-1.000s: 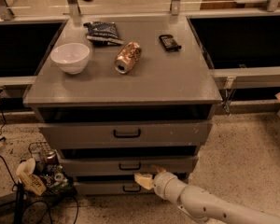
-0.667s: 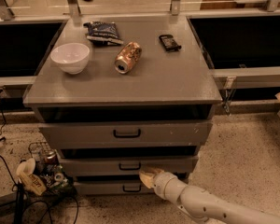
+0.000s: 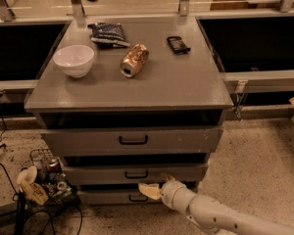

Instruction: Close middle drawer

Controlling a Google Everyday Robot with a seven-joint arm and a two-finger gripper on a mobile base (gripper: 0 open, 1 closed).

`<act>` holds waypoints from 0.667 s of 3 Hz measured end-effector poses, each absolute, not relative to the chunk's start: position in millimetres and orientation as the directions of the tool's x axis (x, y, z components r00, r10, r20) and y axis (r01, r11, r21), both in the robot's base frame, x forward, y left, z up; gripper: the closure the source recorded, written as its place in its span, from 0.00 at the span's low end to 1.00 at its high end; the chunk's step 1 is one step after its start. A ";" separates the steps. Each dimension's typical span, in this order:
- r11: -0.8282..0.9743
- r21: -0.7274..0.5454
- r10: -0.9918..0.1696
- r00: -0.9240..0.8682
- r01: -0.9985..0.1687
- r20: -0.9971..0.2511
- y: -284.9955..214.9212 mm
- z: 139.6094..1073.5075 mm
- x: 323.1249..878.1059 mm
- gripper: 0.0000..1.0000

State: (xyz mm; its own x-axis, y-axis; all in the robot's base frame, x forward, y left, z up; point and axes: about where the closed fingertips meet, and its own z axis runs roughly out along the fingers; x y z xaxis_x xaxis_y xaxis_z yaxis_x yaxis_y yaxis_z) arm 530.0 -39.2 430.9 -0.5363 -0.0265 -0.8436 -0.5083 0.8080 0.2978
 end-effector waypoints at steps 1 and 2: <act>0.808 0.298 -0.026 -0.536 -0.508 -0.844 -39.2 430.9 530.0 0.06; 0.807 0.301 -0.024 -0.537 -0.509 -0.843 -39.0 430.7 529.6 0.00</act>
Offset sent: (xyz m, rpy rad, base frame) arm -0.0026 -0.0014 -0.0009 0.0155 0.0072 0.0016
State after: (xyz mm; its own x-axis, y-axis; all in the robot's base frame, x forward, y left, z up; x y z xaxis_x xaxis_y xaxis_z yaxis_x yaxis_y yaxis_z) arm 529.6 -39.0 430.7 -0.5374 -0.0243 -0.8430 -0.5088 0.8065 0.3011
